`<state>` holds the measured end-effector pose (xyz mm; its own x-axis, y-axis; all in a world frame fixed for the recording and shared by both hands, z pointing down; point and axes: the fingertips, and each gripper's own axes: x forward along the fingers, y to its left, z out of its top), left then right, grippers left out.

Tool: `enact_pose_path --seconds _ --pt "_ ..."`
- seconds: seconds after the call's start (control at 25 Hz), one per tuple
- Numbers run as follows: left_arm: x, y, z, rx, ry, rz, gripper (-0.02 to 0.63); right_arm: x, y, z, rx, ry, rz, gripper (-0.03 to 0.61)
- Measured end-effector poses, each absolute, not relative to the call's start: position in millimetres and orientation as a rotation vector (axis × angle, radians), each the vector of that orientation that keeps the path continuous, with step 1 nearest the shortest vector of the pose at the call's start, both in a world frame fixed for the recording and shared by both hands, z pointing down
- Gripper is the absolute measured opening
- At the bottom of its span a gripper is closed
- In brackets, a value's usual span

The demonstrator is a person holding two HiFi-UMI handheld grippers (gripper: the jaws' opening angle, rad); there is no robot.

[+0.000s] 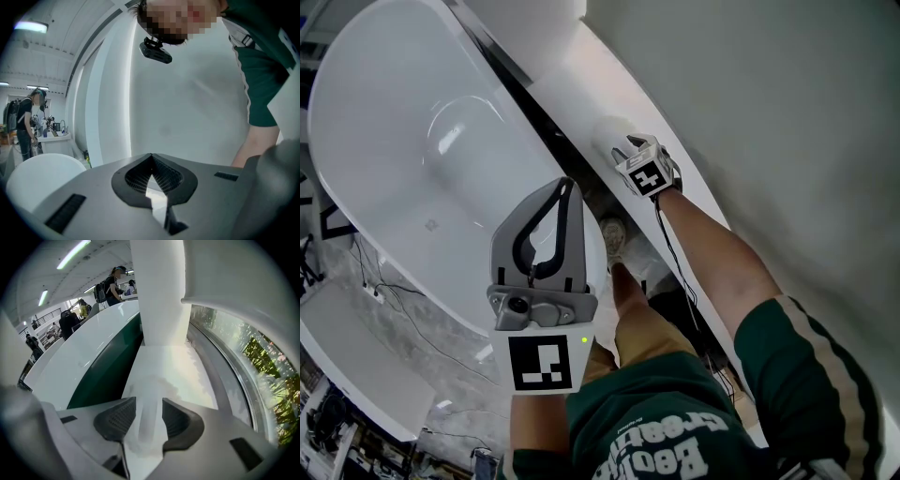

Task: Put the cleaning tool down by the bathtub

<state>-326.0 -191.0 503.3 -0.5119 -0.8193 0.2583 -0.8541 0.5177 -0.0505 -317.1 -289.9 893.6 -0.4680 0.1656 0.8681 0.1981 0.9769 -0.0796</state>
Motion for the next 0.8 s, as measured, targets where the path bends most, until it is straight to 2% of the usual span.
enact_pose_path --seconds 0.4,0.8 --pt "-313 -184 476 1.459 -2.587 0.251 0.003 -313 -289 860 -0.247 -2.106 -0.054 0.192" --pt "-290 -171 415 1.536 -2.612 0.272 0.003 -299 -279 784 -0.211 -2.187 -0.062 0.195"
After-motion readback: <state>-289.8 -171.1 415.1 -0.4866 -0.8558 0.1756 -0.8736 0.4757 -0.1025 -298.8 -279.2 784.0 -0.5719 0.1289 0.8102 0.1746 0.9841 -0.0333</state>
